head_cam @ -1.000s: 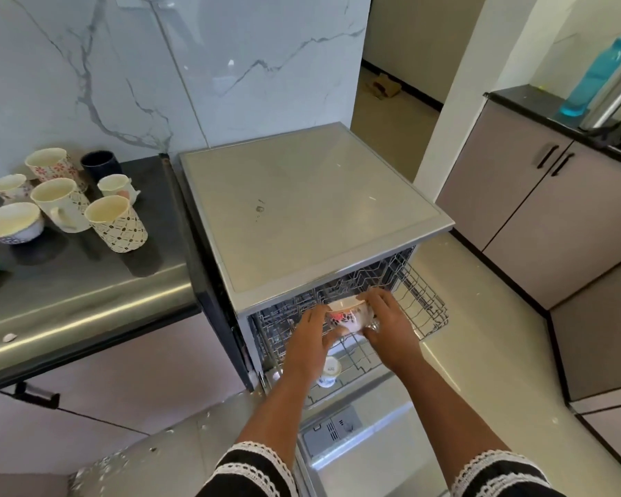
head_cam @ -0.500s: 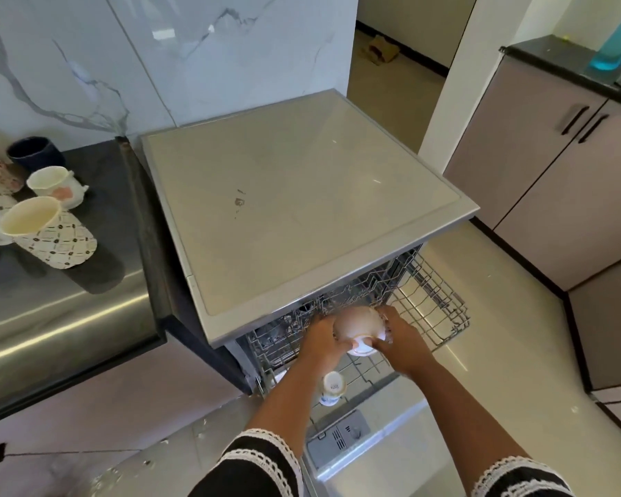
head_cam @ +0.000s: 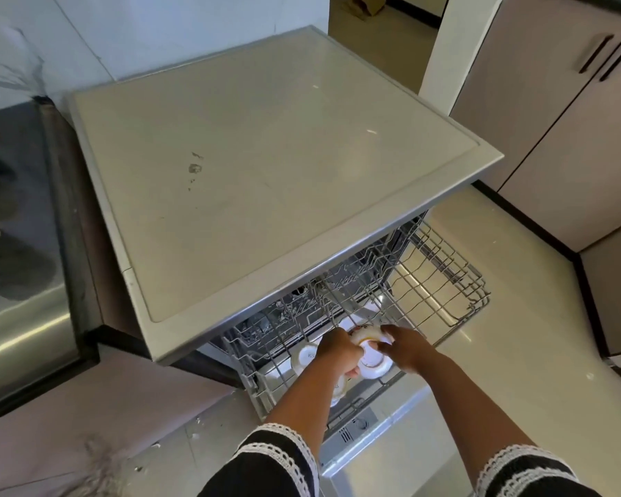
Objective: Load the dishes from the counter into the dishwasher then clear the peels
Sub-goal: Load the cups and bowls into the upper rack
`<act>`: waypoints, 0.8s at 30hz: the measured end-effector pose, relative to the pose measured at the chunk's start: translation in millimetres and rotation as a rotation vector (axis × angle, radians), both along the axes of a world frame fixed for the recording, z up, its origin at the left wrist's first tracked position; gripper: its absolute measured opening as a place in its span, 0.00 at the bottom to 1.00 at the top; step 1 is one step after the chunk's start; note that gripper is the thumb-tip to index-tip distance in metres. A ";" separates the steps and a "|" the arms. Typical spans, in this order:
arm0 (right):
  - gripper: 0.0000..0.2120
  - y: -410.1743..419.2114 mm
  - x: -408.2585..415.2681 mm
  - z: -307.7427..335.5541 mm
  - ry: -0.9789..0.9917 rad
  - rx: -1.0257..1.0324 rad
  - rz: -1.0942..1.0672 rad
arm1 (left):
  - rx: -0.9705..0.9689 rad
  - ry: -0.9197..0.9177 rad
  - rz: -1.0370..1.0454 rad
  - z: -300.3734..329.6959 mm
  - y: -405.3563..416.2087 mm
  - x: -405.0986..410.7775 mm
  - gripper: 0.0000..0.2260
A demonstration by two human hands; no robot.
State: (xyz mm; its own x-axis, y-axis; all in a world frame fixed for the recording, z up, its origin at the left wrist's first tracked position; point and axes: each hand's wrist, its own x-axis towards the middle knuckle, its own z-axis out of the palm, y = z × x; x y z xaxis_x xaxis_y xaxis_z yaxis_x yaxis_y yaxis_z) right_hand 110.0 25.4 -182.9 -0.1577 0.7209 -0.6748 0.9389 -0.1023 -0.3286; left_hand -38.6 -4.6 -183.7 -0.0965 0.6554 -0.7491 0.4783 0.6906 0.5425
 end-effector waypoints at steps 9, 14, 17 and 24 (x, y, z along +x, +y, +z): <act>0.23 2.8 -13.7 -21.5 -0.109 -0.054 -0.040 | -0.141 0.005 0.022 -19.6 13.3 3.0 0.17; 0.18 2.9 -21.4 -33.8 -0.127 -0.073 -0.065 | -0.162 -0.012 0.033 -27.6 13.8 0.9 0.15; 0.20 3.1 -26.1 -29.4 -0.144 -0.061 -0.025 | -0.186 -0.017 0.046 -29.0 13.6 -0.3 0.16; 0.25 2.4 -30.8 -29.5 -0.157 -0.082 -0.066 | -0.172 -0.027 0.053 -31.1 10.7 0.4 0.19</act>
